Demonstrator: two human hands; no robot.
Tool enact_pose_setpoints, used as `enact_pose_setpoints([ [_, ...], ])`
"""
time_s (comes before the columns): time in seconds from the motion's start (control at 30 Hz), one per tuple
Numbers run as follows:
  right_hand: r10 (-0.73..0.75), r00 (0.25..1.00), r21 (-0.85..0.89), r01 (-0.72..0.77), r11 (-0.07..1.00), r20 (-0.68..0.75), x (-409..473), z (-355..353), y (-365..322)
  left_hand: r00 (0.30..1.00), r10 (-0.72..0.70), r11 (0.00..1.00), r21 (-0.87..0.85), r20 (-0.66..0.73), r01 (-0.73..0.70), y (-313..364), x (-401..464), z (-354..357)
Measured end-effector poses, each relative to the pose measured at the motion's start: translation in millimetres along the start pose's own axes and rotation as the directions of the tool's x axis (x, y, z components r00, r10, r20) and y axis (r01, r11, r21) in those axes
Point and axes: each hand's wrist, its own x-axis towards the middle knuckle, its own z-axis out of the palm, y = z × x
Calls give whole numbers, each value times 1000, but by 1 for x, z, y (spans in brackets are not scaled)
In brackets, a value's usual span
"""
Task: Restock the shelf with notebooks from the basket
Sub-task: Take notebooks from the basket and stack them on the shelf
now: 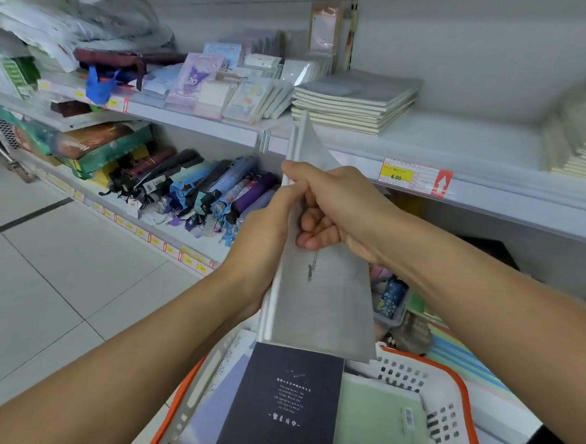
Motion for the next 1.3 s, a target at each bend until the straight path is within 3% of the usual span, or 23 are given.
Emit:
enact_pose_setpoints([
  [0.13,22,988,154,-45,987,151,-7,-13,-3,996,-62,980,-186,61,72,-2,-9,-4],
  [0.23,-89,990,105,77,992,110,-8,-24,-9,991,-116,967,-219,65,127,5,-9,-16],
  [0.33,-362,921,-233,324,917,-143,0,-43,-9,989,-139,954,-260,57,149,16,-4,-36],
  [0.4,-505,819,-507,324,799,-272,6,-59,-5,993,-119,948,-295,21,120,27,0,-56],
  [0.43,-513,800,-554,287,782,-310,7,-64,-2,995,-101,943,-320,-7,93,32,2,-68],
  [0.47,-472,817,-533,251,808,-331,6,-67,0,996,-78,937,-344,-38,60,37,3,-80],
  [0.53,-238,938,-278,165,946,-251,-2,-63,-1,995,-54,922,-386,-89,16,42,7,-98],
  [0.57,-110,990,-76,103,992,-90,-5,-60,-1,993,-58,914,-406,-99,12,41,8,-103],
  [0.6,-31,995,106,20,994,99,-8,-55,0,992,-66,905,-424,-107,15,39,10,-105],
  [0.67,-7,956,272,-77,959,295,-15,-46,1,987,-88,905,-425,-131,24,36,14,-102],
  [0.87,-164,981,378,113,919,106,-18,-43,-10,980,-95,930,-366,-172,26,44,27,-80],
  [1.03,-115,987,453,154,878,-114,-5,-66,-22,996,73,996,-54,-53,-76,41,35,-59],
  [1.17,-34,998,386,55,921,-61,-6,-72,-17,991,119,985,-114,-65,-126,32,47,-54],
  [1.3,29,991,555,51,830,-134,23,-76,-30,989,122,928,-345,-79,-142,41,55,-53],
])
